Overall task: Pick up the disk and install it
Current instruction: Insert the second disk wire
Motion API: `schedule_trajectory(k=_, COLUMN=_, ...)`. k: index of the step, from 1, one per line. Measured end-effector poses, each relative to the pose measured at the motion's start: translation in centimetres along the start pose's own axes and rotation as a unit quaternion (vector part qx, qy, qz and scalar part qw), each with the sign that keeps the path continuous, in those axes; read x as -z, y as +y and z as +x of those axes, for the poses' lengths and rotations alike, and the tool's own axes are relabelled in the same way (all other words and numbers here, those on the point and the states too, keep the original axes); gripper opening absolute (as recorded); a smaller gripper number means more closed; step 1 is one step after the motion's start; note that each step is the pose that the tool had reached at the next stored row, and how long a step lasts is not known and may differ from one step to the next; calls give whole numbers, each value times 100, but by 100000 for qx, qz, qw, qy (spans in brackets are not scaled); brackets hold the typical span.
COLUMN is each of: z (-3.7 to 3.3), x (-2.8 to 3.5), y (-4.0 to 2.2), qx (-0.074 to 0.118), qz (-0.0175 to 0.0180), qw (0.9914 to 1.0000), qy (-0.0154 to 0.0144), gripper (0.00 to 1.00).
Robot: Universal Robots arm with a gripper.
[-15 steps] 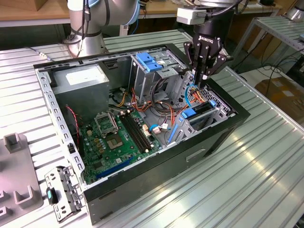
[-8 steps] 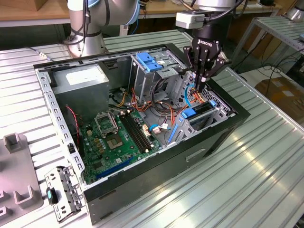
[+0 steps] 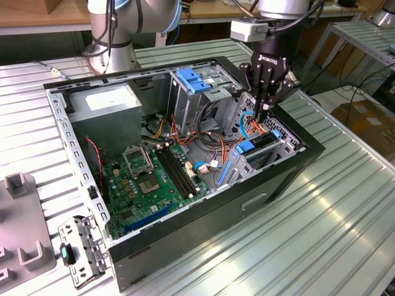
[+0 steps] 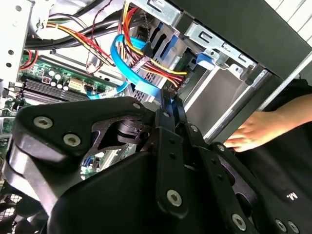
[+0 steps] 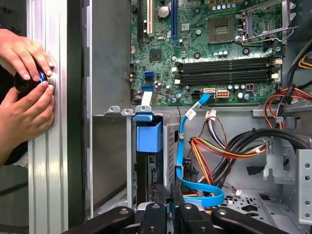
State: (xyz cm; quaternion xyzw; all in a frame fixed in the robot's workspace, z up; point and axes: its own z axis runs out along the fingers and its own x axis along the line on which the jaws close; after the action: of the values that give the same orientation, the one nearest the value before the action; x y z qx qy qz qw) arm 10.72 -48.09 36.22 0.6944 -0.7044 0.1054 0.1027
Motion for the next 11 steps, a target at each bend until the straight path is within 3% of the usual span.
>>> schedule_trajectory(k=1, z=29, x=-9, y=0, qx=91, qz=31, qw=99999, qy=-313, gripper=16)
schedule_trajectory(k=2, z=41, x=-13, y=1, qx=161, qz=70, qw=99999, qy=-393, gripper=17)
schedule_trajectory(k=4, z=64, x=-23, y=8, qx=407, qz=239, qw=99997, qy=-567, gripper=30)
schedule_trajectory(k=11, z=77, x=-37, y=15, qx=964, qz=699, qw=99990, qy=-714, gripper=30)
